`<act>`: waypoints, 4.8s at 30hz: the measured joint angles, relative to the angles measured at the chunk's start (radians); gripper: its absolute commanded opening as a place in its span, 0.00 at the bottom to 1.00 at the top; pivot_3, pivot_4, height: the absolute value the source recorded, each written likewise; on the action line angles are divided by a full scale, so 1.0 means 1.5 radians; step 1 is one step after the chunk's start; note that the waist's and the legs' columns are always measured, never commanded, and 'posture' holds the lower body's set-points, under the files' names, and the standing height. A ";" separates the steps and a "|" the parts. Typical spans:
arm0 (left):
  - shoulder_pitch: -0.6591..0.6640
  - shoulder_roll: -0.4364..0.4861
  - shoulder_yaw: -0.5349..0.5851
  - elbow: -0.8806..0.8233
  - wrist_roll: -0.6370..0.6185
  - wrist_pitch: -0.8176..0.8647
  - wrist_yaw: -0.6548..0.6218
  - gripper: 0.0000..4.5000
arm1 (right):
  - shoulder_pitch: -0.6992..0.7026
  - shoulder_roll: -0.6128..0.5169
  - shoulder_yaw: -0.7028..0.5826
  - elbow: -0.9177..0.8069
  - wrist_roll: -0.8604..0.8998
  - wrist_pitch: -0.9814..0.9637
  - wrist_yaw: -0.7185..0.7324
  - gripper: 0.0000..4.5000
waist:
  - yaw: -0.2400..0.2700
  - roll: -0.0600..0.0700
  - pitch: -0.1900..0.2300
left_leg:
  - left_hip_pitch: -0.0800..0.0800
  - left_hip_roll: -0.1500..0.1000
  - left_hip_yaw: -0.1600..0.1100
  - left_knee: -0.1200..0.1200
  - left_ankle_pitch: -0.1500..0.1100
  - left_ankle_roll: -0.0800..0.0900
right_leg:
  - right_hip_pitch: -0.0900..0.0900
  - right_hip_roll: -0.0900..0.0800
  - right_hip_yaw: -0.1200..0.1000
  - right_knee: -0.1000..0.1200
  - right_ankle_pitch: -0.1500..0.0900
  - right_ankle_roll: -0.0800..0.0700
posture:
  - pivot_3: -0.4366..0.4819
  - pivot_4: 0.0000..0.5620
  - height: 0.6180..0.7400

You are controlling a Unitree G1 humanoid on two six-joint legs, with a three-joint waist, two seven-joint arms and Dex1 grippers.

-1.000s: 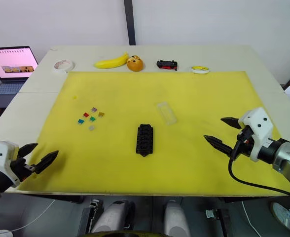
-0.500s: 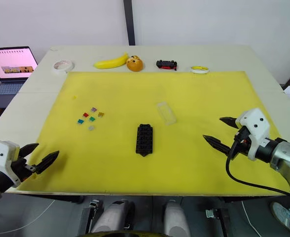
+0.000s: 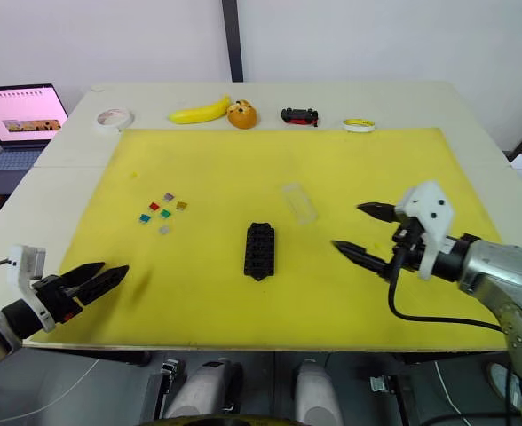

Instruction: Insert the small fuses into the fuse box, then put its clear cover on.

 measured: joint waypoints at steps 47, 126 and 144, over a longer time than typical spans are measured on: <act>-0.308 -0.023 -0.105 0.419 -0.576 0.147 0.495 1.00 | -0.158 0.123 0.308 0.003 -0.101 -0.020 -0.077 0.99 | 0.004 0.000 -0.001 | 0.000 -0.004 -0.001 0.001 0.002 -0.004 | -0.006 0.000 0.000 0.009 0.001 0.002 | 0.48 0.27 1.00; -0.383 -0.135 -0.086 0.455 -0.345 0.138 0.400 0.40 | -0.118 0.097 0.284 -0.010 -0.106 -0.011 -0.089 1.00 | 0.019 0.001 -0.001 | 0.001 -0.004 -0.001 0.001 0.002 -0.003 | -0.003 -0.001 0.000 0.008 0.001 0.002 | 0.48 0.27 1.00; -0.393 -0.143 -0.069 0.472 -0.308 0.156 0.385 0.40 | -0.109 0.096 0.281 -0.015 -0.106 -0.005 -0.090 1.00 | 0.020 0.002 -0.002 | 0.001 -0.004 -0.001 0.001 0.002 -0.003 | -0.003 -0.001 0.000 0.008 0.001 0.002 | 0.48 0.27 1.00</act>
